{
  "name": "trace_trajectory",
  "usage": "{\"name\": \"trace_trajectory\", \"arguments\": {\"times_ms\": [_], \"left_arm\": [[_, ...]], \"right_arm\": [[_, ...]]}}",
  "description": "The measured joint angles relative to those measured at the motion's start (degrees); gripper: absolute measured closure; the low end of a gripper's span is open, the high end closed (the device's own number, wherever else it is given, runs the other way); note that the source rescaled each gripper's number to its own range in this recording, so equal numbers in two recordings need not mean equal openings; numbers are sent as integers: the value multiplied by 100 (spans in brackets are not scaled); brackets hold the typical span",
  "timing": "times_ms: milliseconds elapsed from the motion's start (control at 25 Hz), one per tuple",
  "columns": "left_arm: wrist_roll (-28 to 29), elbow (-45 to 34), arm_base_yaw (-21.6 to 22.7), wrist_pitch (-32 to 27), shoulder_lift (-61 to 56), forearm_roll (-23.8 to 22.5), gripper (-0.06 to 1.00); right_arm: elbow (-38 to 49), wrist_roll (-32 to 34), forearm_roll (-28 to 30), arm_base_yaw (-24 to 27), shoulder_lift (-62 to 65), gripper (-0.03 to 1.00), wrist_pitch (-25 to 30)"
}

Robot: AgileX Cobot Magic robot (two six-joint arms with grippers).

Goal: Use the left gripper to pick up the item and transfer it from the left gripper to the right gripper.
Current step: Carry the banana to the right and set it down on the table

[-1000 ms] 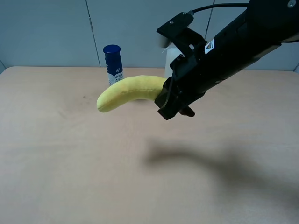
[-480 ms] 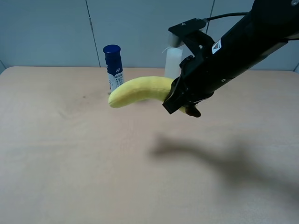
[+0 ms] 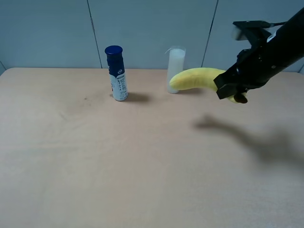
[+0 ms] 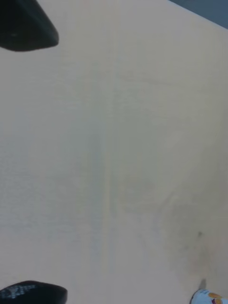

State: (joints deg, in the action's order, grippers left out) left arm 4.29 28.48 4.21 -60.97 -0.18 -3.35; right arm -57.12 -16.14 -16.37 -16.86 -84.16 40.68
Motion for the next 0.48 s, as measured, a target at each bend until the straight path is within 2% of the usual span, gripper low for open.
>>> {"name": "trace_trajectory", "arguments": {"times_ms": [160,480], "left_arm": [[0,0,0,0,0,0,-1],[0,0,0,0,0,0,-1]], "right_arm": [[0,-124,-173,604,-147,95,-6],[83,-366,-288,1176,-541,95,-186]]}}
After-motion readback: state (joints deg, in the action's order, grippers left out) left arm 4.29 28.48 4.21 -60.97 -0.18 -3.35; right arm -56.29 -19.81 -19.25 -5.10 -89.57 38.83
